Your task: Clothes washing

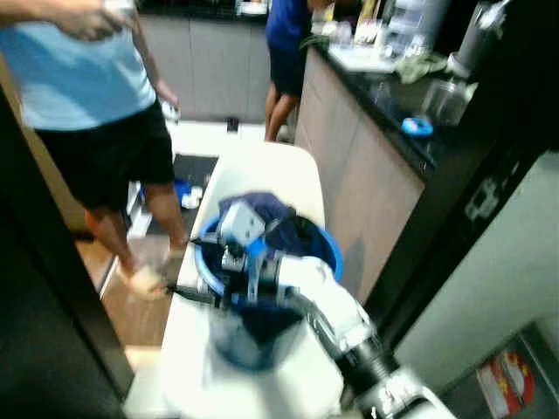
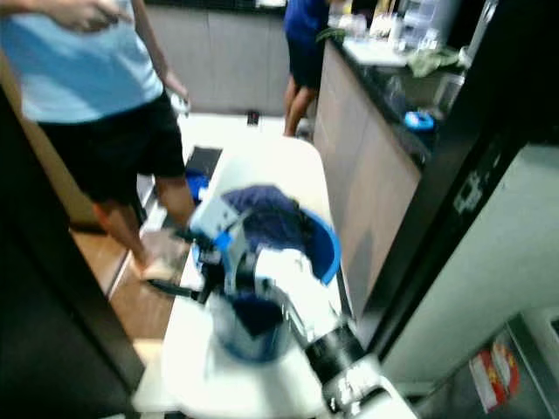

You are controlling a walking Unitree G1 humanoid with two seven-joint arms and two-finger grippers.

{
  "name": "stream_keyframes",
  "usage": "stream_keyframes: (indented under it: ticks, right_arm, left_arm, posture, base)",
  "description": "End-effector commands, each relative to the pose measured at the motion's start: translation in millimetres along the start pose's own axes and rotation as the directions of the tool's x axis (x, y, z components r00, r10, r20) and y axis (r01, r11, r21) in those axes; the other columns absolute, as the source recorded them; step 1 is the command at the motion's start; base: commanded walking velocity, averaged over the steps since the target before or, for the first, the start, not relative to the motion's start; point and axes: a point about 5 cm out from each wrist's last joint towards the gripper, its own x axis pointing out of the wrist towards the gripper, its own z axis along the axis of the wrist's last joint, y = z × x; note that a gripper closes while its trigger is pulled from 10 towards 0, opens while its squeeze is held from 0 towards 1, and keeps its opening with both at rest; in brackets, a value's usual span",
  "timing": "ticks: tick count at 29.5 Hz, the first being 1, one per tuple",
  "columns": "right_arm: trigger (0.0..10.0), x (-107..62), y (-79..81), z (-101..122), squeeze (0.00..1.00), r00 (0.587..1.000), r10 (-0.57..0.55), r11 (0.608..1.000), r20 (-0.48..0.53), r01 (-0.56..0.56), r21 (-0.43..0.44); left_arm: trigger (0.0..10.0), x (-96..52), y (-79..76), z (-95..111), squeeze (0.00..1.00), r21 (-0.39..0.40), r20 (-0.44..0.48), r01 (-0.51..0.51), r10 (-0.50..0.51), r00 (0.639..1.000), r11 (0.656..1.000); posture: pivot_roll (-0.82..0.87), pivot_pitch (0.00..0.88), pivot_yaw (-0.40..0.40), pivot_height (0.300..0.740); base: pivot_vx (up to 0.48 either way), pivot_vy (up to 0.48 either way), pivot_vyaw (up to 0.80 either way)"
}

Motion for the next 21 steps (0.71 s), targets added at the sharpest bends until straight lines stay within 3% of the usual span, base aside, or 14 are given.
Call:
stream_keyframes:
  ticks: [1, 4, 7, 21]
  right_arm:
    - [10.0, -9.8, -17.2, -8.0, 0.00, 0.993, -0.111, 0.994, -0.046, 0.111, 0.000]
    - [10.0, -22.7, -38.4, -19.8, 0.00, 0.964, -0.226, 0.974, -0.141, 0.227, -0.007]
    - [10.0, -28.7, -44.6, -23.3, 0.00, 0.954, -0.252, 0.967, -0.165, 0.255, -0.001]
    - [10.0, -25.0, -41.4, -31.4, 0.00, 0.950, -0.255, 0.966, -0.181, 0.260, 0.004]
  left_arm:
    - [10.0, 1.2, -3.8, 2.5, 0.00, 0.001, 0.005, 0.009, -0.009, 1.000, 1.000]
    - [10.0, 1.3, -3.8, 2.5, 0.00, -0.003, 0.006, 0.008, -0.008, 1.000, 1.000]
    - [10.0, 1.1, -3.4, 2.1, 0.00, -0.009, 0.006, 0.008, -0.008, 1.000, 1.000]
    - [10.0, 0.5, -2.1, 1.7, 0.00, -0.001, 0.005, 0.024, -0.024, 1.000, 1.000]
  posture:
    - [0.19, 0.000, -0.067, 0.740]
    - [0.19, 0.000, -0.072, 0.740]
    - [0.19, 0.000, -0.072, 0.740]
    - [0.18, 0.000, -0.066, 0.740]
  base:
    - [0.000, 0.000, 0.00]
    - [0.000, 0.000, 0.00]
    - [0.000, 0.000, 0.00]
    - [0.000, 0.000, 0.00]
